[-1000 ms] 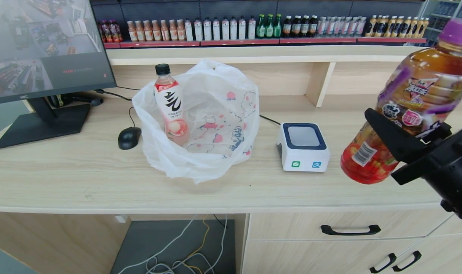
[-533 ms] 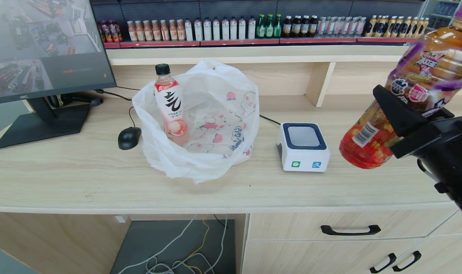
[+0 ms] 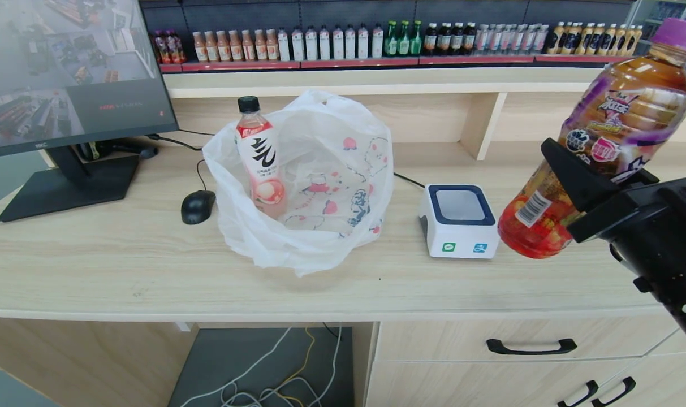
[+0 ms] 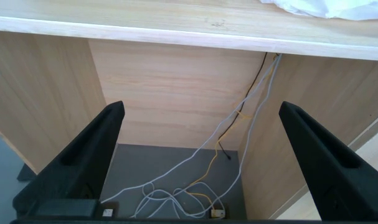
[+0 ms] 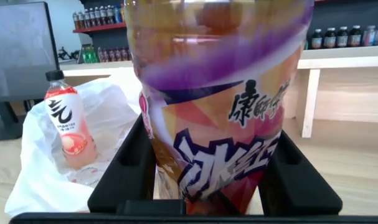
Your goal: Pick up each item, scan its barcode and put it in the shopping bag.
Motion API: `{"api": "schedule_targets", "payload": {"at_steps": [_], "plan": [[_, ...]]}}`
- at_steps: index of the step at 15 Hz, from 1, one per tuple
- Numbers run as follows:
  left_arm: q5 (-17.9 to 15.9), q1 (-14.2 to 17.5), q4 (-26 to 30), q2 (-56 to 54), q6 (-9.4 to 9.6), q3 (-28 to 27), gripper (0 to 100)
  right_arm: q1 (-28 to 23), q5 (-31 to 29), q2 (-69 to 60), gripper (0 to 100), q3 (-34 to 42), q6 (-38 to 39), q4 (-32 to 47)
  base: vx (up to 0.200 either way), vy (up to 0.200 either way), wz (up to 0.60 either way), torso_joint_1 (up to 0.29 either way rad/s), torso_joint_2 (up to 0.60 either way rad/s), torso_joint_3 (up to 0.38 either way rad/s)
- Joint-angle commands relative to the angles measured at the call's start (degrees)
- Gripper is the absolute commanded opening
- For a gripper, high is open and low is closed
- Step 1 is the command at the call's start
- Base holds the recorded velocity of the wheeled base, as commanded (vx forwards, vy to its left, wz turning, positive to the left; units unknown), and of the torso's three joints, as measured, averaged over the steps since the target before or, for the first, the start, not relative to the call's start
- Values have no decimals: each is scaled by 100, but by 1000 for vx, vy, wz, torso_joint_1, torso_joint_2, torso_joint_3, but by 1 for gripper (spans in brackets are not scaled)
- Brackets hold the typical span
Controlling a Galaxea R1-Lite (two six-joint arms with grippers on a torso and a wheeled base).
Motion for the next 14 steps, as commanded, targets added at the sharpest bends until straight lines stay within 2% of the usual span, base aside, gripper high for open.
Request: {"api": "schedule_targets", "payload": {"at_steps": [1,9,14], "plan": [[4,-5,4,-2,1,0,100,10,15,18,0,1,-2,2,0,200,0,7,2,-2],[4,-5,4,-2,1,0,100,10,173,-35,0,97,-2,2,0,200,0,3,2,1],[4,-5,4,-2,18,0,100,-17,190,70,0,-87,-2,2,0,0,0,0,0,0]]}}
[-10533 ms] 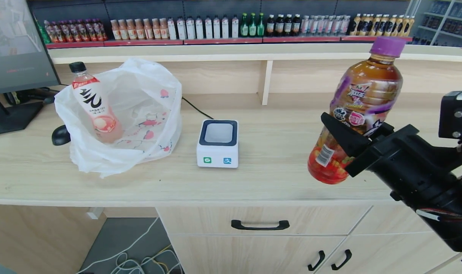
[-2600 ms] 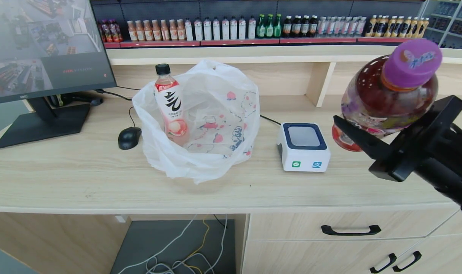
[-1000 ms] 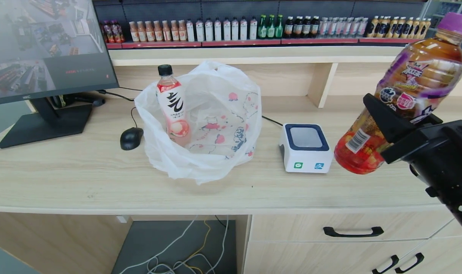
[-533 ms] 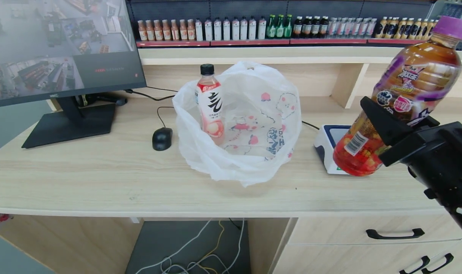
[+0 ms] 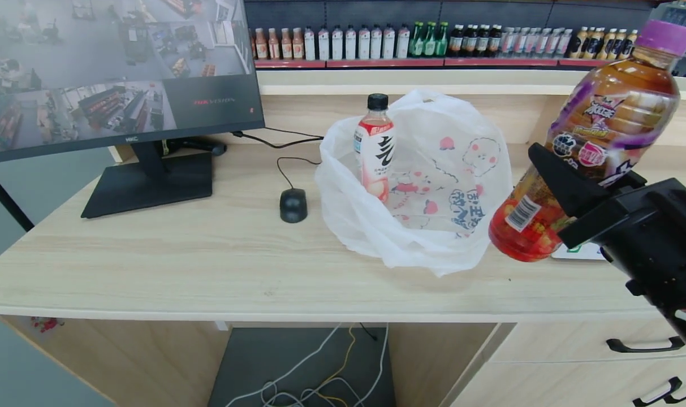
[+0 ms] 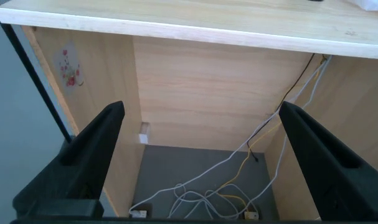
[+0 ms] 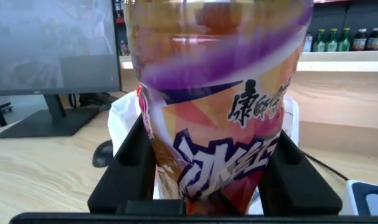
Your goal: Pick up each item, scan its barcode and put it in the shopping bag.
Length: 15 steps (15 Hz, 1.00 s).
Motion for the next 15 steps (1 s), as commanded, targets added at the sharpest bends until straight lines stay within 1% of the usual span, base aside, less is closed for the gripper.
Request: {"api": "schedule_targets", "payload": {"at_steps": [1,3,4,13,15], "plan": [[-1,0,-1,-2,0,0,100,-12,3,127,0,-258,-2,-17,0,0,0,0,0,0],[-1,0,-1,-2,0,0,100,-3,258,338,0,-337,-28,-17,0,0,0,0,0,0],[-1,0,-1,-2,0,0,100,-3,293,400,0,-354,-37,-17,0,0,0,0,0,0],[-1,0,-1,-2,0,0,100,-12,346,1929,0,-1541,-19,-17,0,0,0,0,0,0],[-1,-9,-1,-2,0,0,100,-100,346,2131,0,-1655,-10,-17,0,0,0,0,0,0]]}}
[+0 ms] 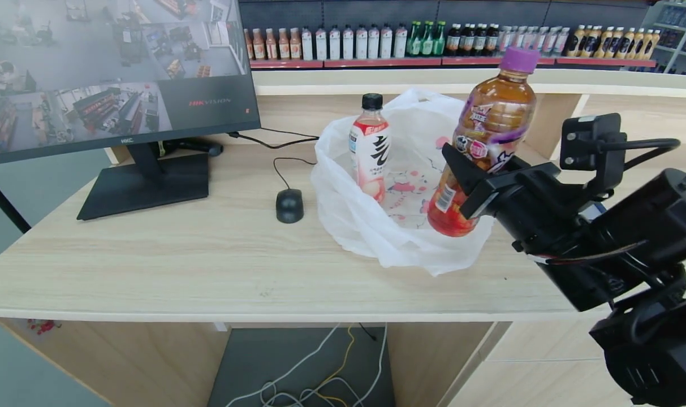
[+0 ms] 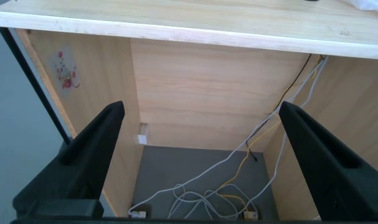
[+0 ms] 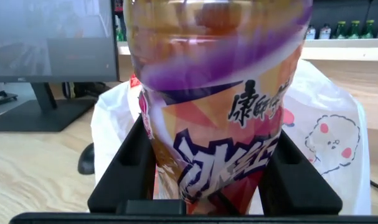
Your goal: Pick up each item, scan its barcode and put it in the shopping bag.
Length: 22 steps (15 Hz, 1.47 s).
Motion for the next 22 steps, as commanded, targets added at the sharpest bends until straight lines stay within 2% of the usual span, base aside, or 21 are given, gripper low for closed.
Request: {"api": "schedule_targets", "payload": {"at_steps": [1,4,10,19,22], "plan": [[1,0,-1,-2,0,0,100,-135,16,400,0,-107,1,-6,0,0,0,0,0,0],[1,0,-1,-2,0,0,100,-232,209,690,0,-327,-26,-6,0,0,0,0,0,0],[1,0,-1,-2,0,0,100,-276,183,1060,0,-995,-61,-6,0,0,0,0,0,0],[1,0,-1,-2,0,0,100,-267,157,1701,0,-1478,-96,38,0,0,0,0,0,0],[1,0,-1,-2,0,0,100,-311,148,1763,0,-1426,-96,29,0,0,0,0,0,0]]}}
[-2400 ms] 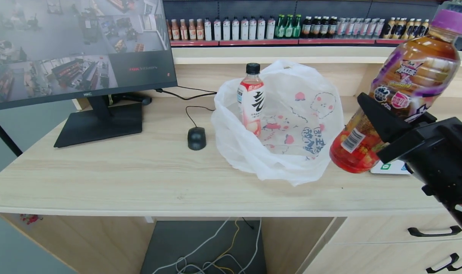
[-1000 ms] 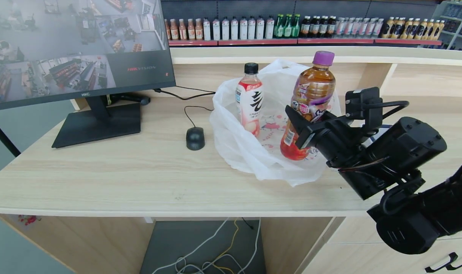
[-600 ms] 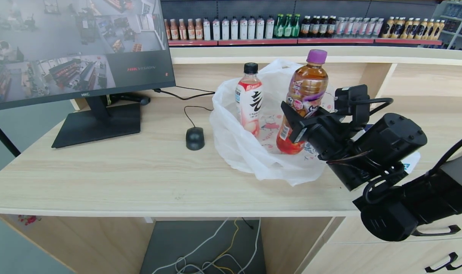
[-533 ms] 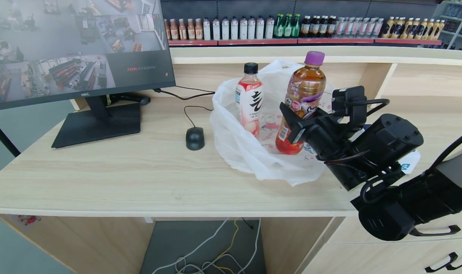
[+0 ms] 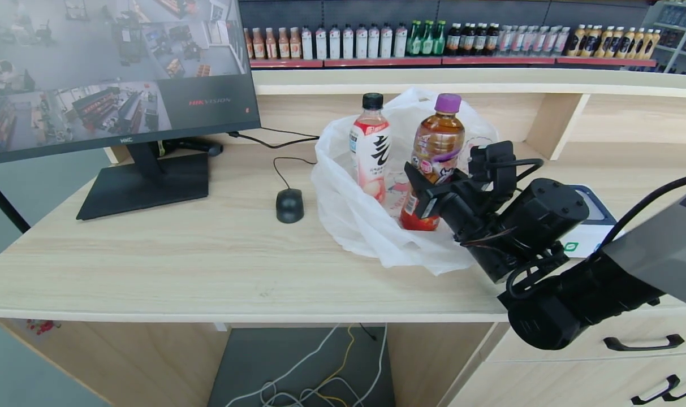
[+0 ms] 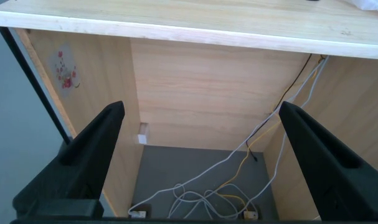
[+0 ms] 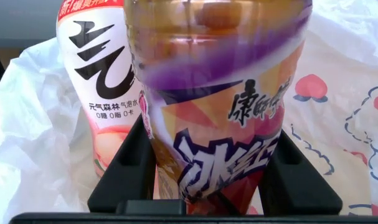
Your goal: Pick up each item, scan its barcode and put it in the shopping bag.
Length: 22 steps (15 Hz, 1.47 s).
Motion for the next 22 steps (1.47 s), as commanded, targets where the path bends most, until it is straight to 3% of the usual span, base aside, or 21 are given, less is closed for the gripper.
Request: {"api": "schedule_targets", "payload": {"at_steps": [1,20,21,22], "plan": [[1,0,1,-2,0,0,100,-30,-2,78,0,22,-3,-1,0,0,0,0,0,0],[1,0,1,-2,0,0,100,-65,-11,113,0,268,23,-28,0,0,0,0,0,0],[1,0,1,-2,0,0,100,-65,-11,96,100,285,23,-28,0,0,0,0,0,0],[1,-9,1,-2,0,0,100,-65,-11,87,100,285,23,-28,0,0,0,0,0,0]]}}
